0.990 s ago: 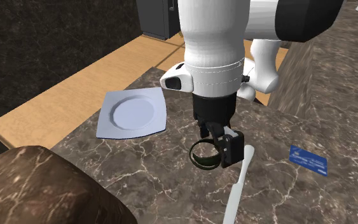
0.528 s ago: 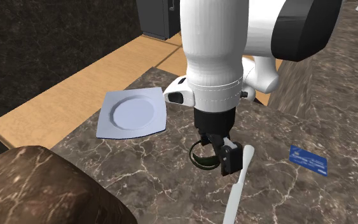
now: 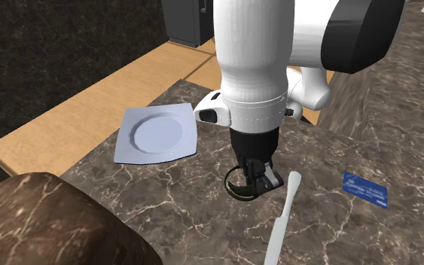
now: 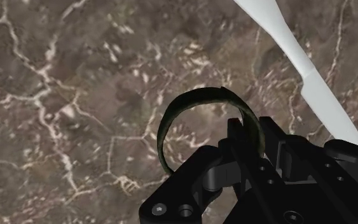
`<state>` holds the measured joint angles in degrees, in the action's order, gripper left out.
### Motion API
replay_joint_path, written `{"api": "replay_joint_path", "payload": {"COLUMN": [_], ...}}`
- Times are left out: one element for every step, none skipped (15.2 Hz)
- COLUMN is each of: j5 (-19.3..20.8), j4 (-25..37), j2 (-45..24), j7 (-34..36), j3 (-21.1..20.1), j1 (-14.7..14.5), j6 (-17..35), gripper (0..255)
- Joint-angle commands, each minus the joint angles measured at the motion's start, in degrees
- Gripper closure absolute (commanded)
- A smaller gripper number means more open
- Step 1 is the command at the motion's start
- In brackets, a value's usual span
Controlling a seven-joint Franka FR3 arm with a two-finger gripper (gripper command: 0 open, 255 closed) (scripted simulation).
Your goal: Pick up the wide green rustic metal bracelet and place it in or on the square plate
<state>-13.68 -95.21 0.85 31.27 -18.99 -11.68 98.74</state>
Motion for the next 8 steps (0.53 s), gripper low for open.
{"api": "replay_joint_path", "payload": {"j5": [0.0, 0.0, 0.0, 0.0, 0.0, -0.01, 0.0, 0.07], "j4": [0.0, 0.0, 0.0, -0.01, 0.0, -0.01, -0.02, 0.91], "j2": [0.0, 0.0, 0.0, 0.01, 0.01, 0.02, 0.01, -0.13], "j7": [0.0, 0.0, 0.0, 0.01, -0.01, -0.01, 0.0, 0.19], "j3": [0.0, 0.0, 0.0, 0.0, 0.0, 0.01, 0.0, 0.0], "j1": [0.0, 0.0, 0.0, 0.0, 0.0, 0.01, 0.0, 0.01], "j6": [0.0, 0.0, 0.0, 0.0, -0.01, -0.01, 0.01, -0.76], "gripper": [255, 255, 255, 255, 255, 255, 255, 255]}}
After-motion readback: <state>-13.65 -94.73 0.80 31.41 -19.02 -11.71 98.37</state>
